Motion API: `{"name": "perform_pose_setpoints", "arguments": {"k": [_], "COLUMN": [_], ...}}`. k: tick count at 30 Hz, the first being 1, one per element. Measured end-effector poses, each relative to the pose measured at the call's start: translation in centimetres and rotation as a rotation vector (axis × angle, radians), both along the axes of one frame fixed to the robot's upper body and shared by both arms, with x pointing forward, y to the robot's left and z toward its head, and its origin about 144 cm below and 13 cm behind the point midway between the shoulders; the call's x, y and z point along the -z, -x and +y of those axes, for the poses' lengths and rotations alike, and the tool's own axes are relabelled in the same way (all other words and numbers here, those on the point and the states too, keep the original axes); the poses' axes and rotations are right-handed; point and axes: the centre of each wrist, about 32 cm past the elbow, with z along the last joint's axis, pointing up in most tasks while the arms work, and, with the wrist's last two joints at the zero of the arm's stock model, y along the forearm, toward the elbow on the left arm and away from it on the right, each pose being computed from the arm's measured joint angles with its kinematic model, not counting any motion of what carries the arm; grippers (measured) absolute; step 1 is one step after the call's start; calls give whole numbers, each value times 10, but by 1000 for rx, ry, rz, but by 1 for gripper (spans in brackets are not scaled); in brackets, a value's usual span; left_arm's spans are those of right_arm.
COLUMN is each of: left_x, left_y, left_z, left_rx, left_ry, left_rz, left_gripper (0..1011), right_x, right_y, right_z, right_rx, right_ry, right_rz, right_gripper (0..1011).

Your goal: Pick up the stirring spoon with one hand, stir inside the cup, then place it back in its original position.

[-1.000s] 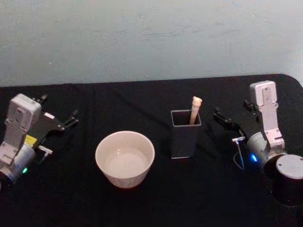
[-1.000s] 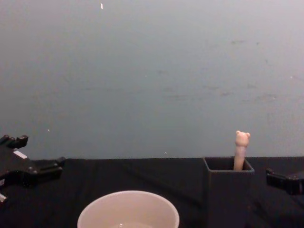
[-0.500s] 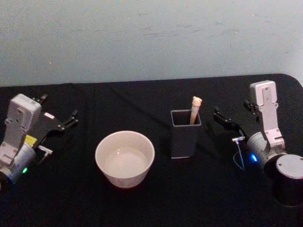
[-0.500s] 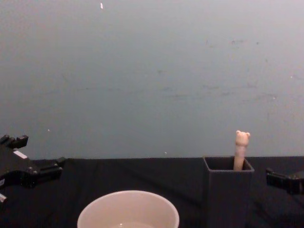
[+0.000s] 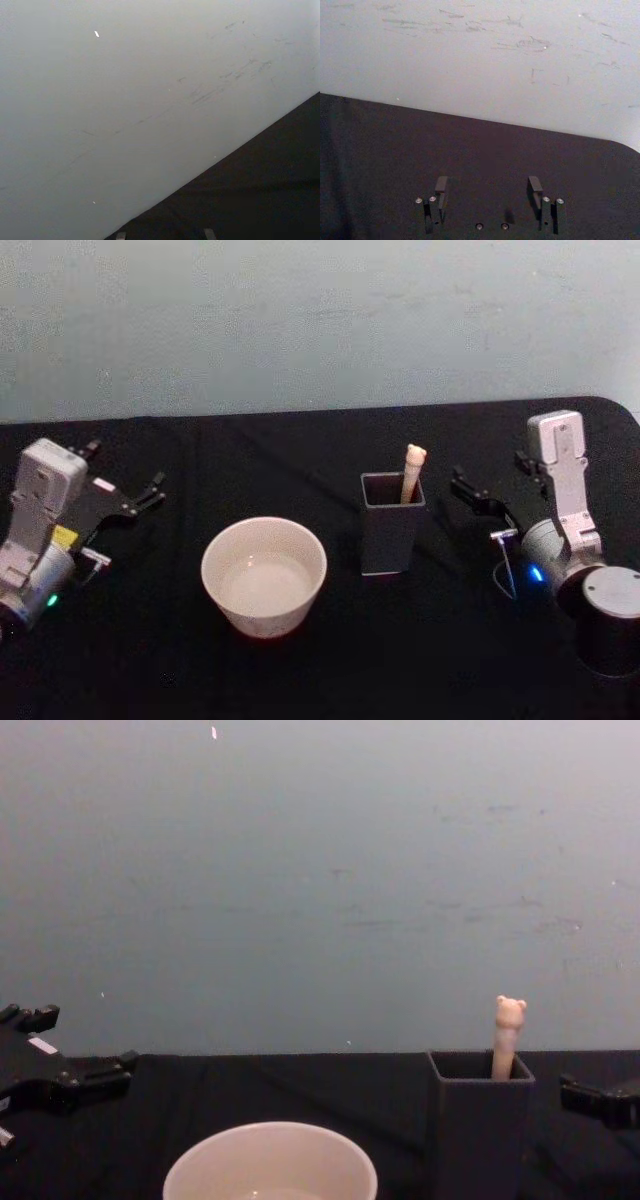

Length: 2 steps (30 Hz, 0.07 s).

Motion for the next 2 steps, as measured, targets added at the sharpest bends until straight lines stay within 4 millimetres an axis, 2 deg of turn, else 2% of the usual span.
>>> {"name": "perform_pose_setpoints", "arguments": {"k": [2], "left_x": [0], "left_y": [0], "left_z": [0], "left_rx": [0], "left_ry": [0], "left_rz": [0], "left_gripper": [1001], "right_x": [0], "right_y": [0], "right_z": [0], "right_rx": [0], "right_ry": [0], "right_rz": [0], "right_gripper": [1000]}}
